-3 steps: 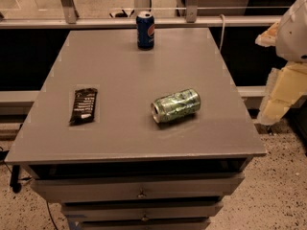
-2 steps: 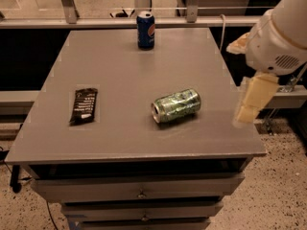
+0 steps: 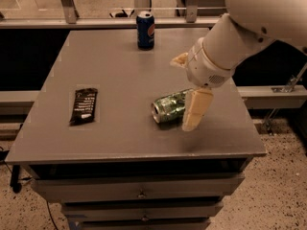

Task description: Place green can upright

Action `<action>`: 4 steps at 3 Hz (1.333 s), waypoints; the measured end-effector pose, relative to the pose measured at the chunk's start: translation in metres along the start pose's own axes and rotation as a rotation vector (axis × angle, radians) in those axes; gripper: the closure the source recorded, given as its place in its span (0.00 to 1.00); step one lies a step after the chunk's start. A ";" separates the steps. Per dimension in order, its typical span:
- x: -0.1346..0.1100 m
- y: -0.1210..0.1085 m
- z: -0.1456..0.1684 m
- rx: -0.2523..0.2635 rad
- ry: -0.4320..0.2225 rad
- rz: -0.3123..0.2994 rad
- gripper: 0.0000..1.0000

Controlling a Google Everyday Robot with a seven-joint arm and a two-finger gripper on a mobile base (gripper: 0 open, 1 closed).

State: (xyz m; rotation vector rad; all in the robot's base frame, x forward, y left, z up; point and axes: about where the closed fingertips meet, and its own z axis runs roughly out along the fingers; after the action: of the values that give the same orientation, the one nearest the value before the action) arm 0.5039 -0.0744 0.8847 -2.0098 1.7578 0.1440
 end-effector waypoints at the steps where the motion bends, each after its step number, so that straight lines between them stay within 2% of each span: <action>1: -0.021 -0.007 0.031 -0.016 -0.028 -0.108 0.00; 2: -0.026 -0.010 0.050 -0.024 -0.006 -0.220 0.00; 3: -0.022 -0.012 0.057 -0.029 0.037 -0.302 0.00; 4: -0.016 -0.014 0.057 -0.031 0.084 -0.340 0.00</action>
Offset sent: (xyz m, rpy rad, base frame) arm 0.0253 0.0573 -0.0510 -0.1105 -0.1171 0.3210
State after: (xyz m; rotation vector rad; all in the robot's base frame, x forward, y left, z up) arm 0.5274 -0.0358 0.8444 -2.3320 1.4394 -0.0232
